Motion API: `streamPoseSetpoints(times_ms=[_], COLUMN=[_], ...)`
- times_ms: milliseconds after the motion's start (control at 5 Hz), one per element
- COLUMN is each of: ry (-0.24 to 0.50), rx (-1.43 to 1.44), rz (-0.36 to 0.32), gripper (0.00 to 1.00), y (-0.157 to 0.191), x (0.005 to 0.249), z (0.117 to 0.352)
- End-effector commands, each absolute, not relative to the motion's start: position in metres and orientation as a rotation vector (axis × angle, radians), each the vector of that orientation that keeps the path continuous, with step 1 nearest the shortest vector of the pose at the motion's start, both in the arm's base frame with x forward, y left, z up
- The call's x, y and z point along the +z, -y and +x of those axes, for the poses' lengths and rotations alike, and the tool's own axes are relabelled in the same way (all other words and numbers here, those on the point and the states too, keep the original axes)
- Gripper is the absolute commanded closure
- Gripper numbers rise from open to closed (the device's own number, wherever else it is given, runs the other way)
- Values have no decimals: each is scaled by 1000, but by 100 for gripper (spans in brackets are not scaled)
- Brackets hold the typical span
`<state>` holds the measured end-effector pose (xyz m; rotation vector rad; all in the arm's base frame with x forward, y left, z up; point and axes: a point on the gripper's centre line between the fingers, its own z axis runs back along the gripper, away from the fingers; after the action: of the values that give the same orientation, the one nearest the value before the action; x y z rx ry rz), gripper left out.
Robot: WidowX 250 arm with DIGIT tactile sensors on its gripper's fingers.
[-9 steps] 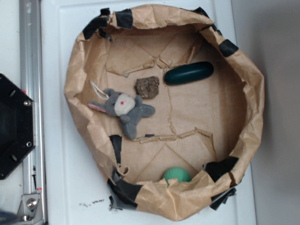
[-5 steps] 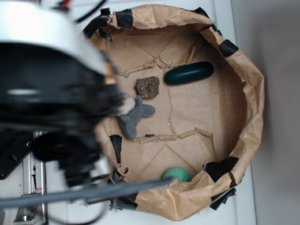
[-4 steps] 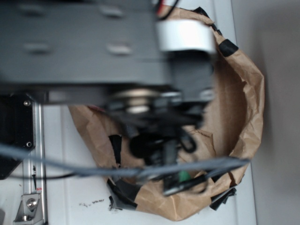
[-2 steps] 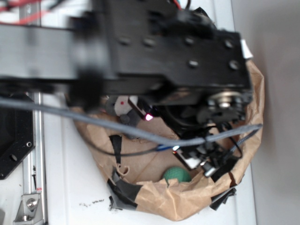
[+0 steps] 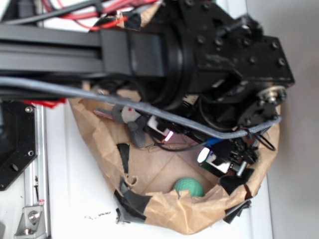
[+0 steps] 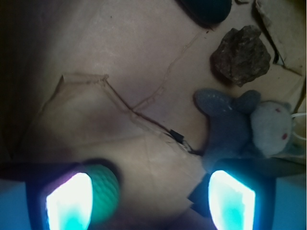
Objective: Grab the green ball.
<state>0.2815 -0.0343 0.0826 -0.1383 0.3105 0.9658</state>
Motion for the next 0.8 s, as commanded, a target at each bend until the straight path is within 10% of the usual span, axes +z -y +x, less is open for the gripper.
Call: streamPoseSetpoints(times_ms=[0,200,600], ry=[-538,-527,-439], rx=[1032,1054,1033], rz=[-307,-315,-321], gripper=[7,100,100], y=[107,115,106], x=[65,58,53], z=[273,266,256])
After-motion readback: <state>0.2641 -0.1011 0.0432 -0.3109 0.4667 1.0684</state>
